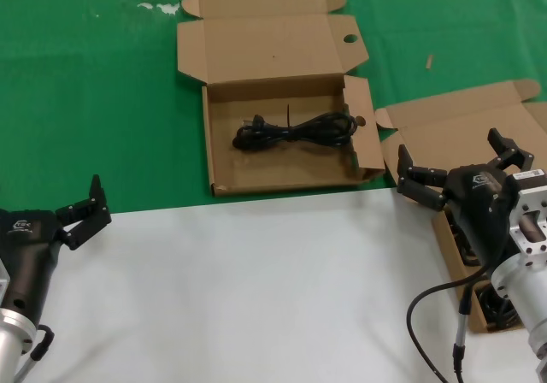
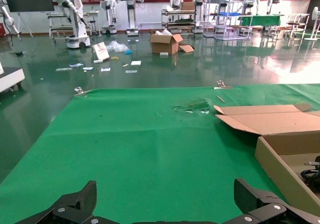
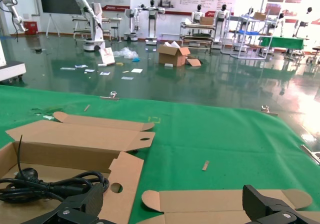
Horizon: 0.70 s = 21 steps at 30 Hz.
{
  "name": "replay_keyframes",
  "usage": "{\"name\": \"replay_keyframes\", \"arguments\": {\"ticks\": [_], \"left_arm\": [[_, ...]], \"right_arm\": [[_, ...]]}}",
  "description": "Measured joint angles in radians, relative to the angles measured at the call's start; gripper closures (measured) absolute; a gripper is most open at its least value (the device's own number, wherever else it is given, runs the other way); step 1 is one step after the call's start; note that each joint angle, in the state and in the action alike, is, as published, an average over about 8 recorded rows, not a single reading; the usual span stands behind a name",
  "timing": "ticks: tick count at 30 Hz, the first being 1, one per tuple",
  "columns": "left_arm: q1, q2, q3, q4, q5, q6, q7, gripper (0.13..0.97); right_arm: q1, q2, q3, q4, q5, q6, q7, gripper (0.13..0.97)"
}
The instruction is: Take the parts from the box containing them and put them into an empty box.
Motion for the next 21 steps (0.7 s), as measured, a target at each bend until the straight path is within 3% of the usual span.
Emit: {"name": "replay_keyframes", "arguments": {"ticks": [21], "left_arm": [[0.0, 0.0, 0.0, 0.0, 0.0, 0.0, 0.0, 0.132]], "right_arm": [[0.0, 0.0, 0.0, 0.0, 0.0, 0.0, 0.0, 0.129]]}}
